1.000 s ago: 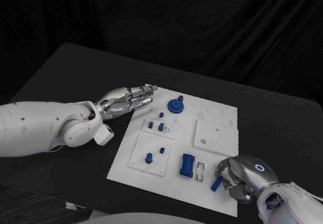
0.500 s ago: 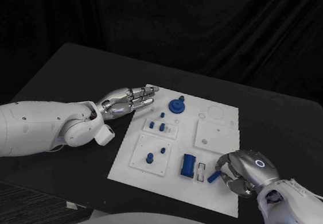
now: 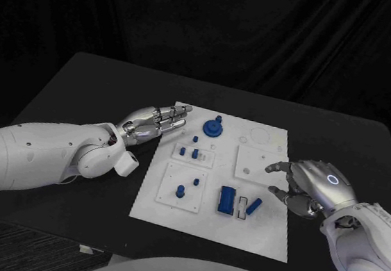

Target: Assemble the parts on the task board

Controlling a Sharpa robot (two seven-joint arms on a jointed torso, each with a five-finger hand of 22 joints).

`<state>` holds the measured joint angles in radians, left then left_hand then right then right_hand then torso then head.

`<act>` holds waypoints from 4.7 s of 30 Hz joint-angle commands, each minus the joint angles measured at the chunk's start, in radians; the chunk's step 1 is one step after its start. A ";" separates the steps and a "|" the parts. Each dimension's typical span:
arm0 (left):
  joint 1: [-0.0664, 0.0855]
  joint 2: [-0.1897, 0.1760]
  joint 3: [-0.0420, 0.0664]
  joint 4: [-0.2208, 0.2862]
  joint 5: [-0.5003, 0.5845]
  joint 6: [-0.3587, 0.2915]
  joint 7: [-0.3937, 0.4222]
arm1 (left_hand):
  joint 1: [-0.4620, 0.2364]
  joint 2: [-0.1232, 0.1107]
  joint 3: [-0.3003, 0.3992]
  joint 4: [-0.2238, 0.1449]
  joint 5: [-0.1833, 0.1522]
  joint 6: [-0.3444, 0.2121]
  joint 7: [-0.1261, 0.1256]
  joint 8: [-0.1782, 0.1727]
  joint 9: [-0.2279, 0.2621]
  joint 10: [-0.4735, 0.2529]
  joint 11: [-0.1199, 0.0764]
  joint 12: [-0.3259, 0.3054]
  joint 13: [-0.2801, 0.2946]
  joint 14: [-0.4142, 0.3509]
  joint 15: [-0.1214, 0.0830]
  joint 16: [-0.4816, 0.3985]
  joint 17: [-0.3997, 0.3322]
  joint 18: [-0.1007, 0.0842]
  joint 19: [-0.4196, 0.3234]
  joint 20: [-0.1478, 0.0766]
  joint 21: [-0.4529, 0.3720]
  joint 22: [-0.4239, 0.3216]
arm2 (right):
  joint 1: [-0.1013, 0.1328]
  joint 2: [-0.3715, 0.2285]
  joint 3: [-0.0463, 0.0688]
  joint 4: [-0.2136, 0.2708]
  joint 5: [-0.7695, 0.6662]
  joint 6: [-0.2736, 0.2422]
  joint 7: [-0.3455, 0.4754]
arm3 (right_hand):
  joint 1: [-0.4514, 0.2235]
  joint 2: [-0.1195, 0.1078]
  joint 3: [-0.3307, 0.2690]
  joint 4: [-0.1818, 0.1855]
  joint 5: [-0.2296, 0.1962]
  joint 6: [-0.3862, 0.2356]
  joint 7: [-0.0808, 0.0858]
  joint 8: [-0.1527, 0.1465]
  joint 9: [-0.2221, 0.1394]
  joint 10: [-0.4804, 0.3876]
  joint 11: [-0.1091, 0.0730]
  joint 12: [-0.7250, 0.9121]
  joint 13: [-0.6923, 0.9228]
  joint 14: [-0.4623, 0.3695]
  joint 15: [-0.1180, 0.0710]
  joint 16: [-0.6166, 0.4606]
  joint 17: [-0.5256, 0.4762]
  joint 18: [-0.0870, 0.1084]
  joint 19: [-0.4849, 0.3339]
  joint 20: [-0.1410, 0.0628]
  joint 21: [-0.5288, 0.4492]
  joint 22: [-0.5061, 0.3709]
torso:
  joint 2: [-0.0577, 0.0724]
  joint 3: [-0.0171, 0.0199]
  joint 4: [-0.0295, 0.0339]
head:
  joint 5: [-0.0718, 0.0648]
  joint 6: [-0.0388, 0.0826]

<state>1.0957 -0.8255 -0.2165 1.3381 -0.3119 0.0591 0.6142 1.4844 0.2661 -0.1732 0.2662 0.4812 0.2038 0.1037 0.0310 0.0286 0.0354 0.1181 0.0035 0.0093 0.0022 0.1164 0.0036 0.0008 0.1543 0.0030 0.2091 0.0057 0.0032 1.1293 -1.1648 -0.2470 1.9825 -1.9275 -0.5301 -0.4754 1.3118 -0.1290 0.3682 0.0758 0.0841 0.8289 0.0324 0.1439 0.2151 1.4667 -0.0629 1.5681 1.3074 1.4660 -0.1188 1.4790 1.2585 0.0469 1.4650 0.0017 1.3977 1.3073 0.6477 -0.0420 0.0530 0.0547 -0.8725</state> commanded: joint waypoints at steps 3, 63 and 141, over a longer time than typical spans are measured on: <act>-0.001 0.005 0.001 0.000 0.001 0.012 0.008 | 0.001 0.001 0.006 0.001 0.005 0.003 0.005 0.002 0.002 0.002 0.002 0.007 0.002 -0.002 0.008 -0.004 -0.001 0.008 0.003 0.007 0.000 0.001 | 0.024 -0.014 0.000 0.017 0.155 -0.040 -0.007 | 0.013 0.019 -0.039 0.027 0.044 0.133 0.021 0.071 0.041 0.104 0.023 0.003 0.263 0.056 0.017 0.003 0.016 -0.010 0.038 0.007 0.016 0.213 | -0.001 -0.0007 0.0012 | -0.002 0.000; -0.001 0.009 0.001 0.003 0.001 0.015 0.003 | -0.003 0.001 0.008 0.002 0.002 0.012 0.005 0.004 0.003 0.017 0.021 0.010 0.005 -0.002 0.013 -0.004 -0.001 0.009 0.003 0.012 0.000 0.001 | 0.046 0.176 0.000 -0.130 0.801 0.388 -0.237 | -0.176 0.180 -0.171 0.041 0.198 0.408 -0.034 0.077 0.173 0.104 -0.012 0.003 0.263 0.040 -0.011 -0.048 -0.125 -0.010 0.046 -0.018 0.014 0.214 | 0.001 -0.0004 -0.0013 | -0.011 0.000; -0.001 0.004 0.001 0.012 0.001 0.034 -0.018 | -0.001 0.000 0.022 -0.013 0.009 0.008 -0.016 0.001 0.002 0.103 0.075 0.023 0.022 -0.002 0.048 -0.004 -0.001 -0.014 0.007 0.023 0.003 0.003 | -0.012 0.095 0.000 -0.083 0.683 0.272 -0.129 | -0.106 0.049 -0.034 -0.123 0.509 0.302 0.026 -0.019 0.133 0.104 0.040 0.003 0.263 0.046 0.032 -0.019 -0.067 -0.016 0.057 0.023 0.041 0.223 | -0.001 -0.0013 -0.0015 | -0.006 0.000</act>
<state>1.0954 -0.8229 -0.2165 1.3474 -0.3119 0.0817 0.5873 1.4844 0.2661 -0.1565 0.2550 0.4851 0.2144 0.0928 0.0310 0.0295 0.1319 0.1961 0.0231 0.0302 -0.0014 0.1559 0.0036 0.0016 0.1542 0.0101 0.2233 0.0057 0.0051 1.1288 -1.0661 -0.2342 1.9019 -1.4485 -0.2587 -0.5996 1.2114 -0.0775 0.3299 -0.0483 0.5983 1.1166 0.0659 0.1229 0.3471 1.4576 -0.0218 1.5684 1.3073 1.4599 -0.0861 1.4570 1.1925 0.0470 1.4632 0.0324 1.4330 1.3076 0.6477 -0.0425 0.0521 0.0461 -0.8725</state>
